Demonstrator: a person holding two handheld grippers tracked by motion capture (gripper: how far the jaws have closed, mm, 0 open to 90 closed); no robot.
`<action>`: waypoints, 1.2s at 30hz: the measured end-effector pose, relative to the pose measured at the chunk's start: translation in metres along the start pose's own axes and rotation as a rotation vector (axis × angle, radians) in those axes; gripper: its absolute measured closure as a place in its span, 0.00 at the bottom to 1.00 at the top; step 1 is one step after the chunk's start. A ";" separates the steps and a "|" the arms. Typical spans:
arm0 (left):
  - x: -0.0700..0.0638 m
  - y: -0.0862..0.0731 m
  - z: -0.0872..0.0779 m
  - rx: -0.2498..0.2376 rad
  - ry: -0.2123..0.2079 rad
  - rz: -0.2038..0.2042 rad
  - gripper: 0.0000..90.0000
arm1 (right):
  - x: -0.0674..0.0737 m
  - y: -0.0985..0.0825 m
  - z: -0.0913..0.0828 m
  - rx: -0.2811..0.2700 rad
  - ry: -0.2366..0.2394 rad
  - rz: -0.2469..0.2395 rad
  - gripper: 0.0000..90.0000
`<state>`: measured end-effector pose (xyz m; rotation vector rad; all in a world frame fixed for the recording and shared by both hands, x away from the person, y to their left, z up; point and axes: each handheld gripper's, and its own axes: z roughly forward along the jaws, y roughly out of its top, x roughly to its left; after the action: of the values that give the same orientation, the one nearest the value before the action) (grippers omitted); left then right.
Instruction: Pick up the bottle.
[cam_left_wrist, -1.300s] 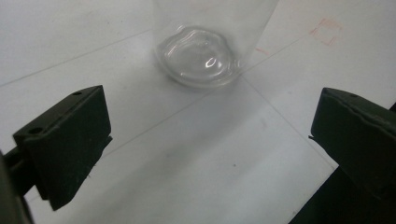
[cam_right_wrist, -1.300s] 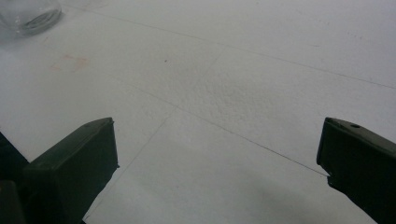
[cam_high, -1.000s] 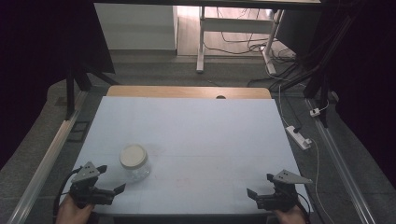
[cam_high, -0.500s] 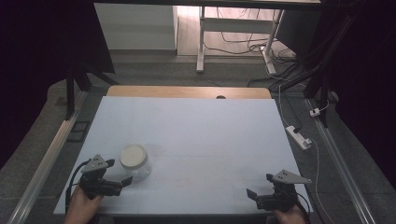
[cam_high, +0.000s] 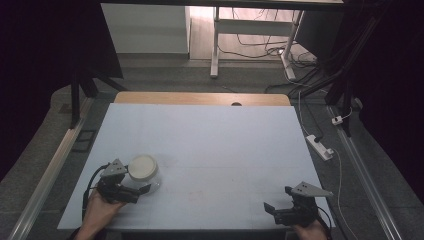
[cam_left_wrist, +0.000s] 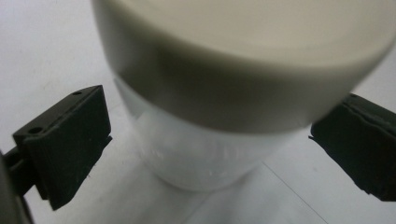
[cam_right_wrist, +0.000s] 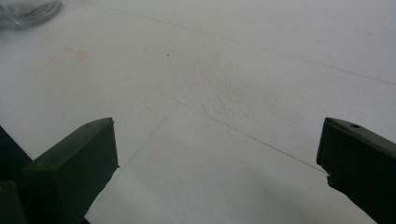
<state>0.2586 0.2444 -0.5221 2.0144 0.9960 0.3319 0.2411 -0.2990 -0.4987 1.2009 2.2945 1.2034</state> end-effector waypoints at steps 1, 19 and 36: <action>0.000 0.000 0.004 -0.008 -0.001 0.011 0.00 | 0.000 0.000 0.000 0.001 0.000 0.001 0.00; 0.000 0.005 0.017 -0.023 0.013 0.090 0.07 | 0.000 0.000 0.001 0.006 0.004 -0.005 0.00; -0.001 0.010 0.018 -0.001 0.026 0.053 0.08 | 0.000 0.000 0.000 0.000 0.003 -0.008 0.00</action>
<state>0.2730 0.2297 -0.5248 2.0433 0.9591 0.3879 0.2414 -0.2985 -0.4986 1.1889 2.2999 1.2030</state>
